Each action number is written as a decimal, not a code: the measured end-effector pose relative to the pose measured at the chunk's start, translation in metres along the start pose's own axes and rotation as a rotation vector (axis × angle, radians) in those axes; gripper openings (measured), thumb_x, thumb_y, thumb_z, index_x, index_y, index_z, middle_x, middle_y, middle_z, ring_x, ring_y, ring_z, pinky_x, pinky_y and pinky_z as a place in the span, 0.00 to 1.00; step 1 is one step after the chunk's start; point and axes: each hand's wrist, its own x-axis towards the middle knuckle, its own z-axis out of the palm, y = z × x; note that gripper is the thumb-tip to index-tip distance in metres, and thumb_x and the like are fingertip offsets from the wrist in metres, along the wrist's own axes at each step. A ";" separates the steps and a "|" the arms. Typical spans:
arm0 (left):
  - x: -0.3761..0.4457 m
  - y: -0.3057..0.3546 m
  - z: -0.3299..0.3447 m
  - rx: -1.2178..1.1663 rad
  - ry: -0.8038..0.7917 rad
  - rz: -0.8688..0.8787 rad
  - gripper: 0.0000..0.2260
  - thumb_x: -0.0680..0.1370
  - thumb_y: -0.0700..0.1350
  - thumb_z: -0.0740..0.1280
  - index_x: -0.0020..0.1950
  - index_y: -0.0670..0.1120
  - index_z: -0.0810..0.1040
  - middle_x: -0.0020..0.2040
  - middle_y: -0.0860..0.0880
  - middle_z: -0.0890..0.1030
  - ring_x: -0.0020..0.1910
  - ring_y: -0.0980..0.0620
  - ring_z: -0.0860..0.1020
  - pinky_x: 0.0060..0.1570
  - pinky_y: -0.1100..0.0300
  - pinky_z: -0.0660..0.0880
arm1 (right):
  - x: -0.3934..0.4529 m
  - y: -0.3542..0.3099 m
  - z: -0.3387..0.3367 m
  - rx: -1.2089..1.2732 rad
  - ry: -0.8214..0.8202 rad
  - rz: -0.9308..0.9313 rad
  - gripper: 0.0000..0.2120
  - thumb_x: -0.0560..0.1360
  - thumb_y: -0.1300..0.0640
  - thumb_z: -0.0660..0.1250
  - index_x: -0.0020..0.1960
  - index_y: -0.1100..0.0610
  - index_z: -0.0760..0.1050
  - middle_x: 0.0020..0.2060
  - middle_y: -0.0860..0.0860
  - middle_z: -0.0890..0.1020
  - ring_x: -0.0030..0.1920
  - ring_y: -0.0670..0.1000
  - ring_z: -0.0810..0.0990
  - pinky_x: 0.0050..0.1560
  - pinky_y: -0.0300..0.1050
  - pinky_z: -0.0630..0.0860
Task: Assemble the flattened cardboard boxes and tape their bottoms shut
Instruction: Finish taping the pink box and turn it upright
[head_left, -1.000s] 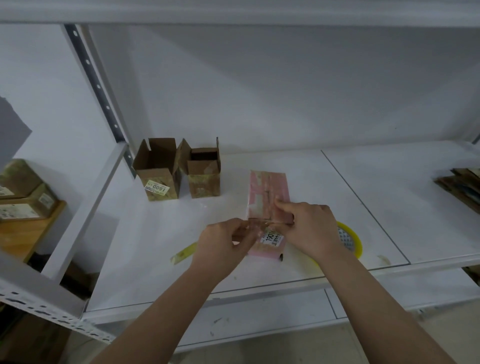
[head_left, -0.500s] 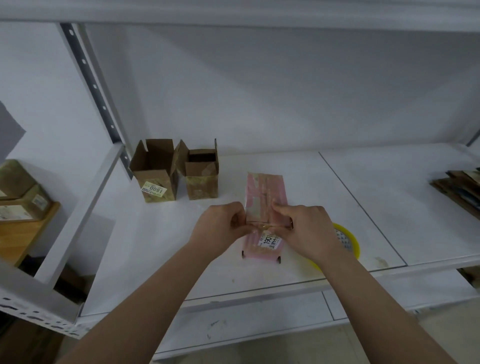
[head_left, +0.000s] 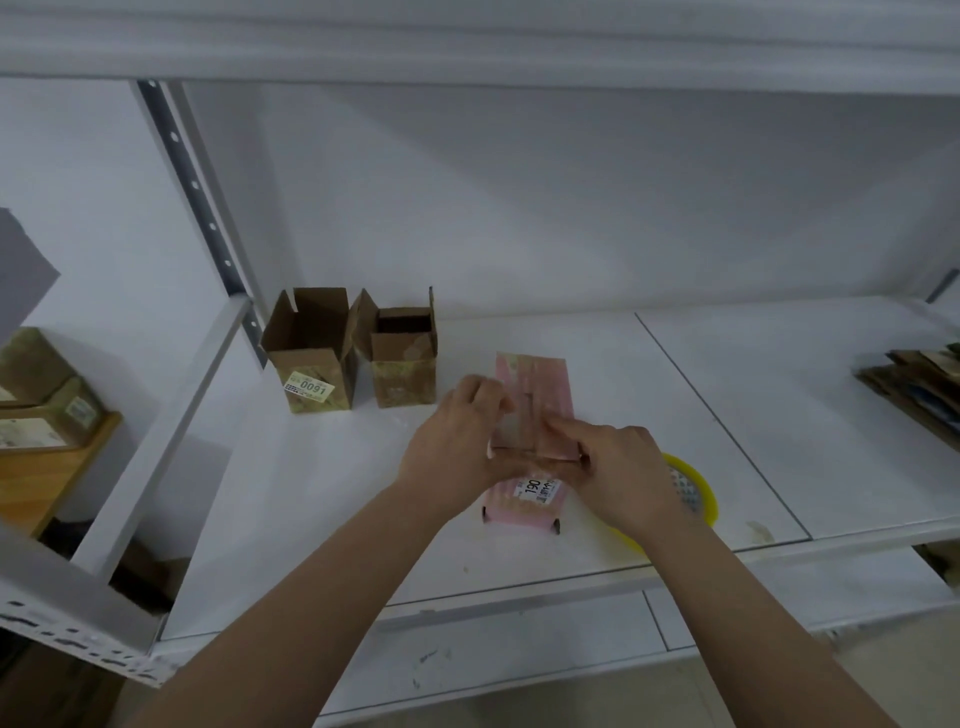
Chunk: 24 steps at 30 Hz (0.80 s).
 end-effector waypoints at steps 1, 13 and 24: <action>0.001 0.004 0.002 0.013 -0.031 0.055 0.26 0.71 0.53 0.74 0.66 0.49 0.72 0.65 0.51 0.71 0.62 0.50 0.72 0.55 0.55 0.74 | -0.002 0.000 0.002 -0.007 0.025 -0.010 0.27 0.76 0.46 0.69 0.73 0.47 0.69 0.45 0.54 0.86 0.48 0.59 0.82 0.57 0.46 0.71; 0.006 0.011 0.013 0.092 -0.091 0.055 0.21 0.79 0.48 0.67 0.72 0.50 0.72 0.72 0.53 0.71 0.75 0.54 0.61 0.68 0.58 0.65 | -0.020 0.013 0.023 -0.205 0.347 -0.010 0.23 0.72 0.42 0.58 0.24 0.54 0.71 0.16 0.53 0.71 0.16 0.57 0.69 0.27 0.42 0.70; 0.003 0.014 0.009 0.091 -0.098 0.017 0.21 0.76 0.48 0.69 0.69 0.51 0.75 0.69 0.49 0.74 0.68 0.47 0.72 0.63 0.55 0.70 | -0.032 0.039 0.001 0.296 0.034 0.232 0.12 0.80 0.51 0.63 0.39 0.48 0.78 0.34 0.44 0.83 0.35 0.44 0.79 0.48 0.50 0.78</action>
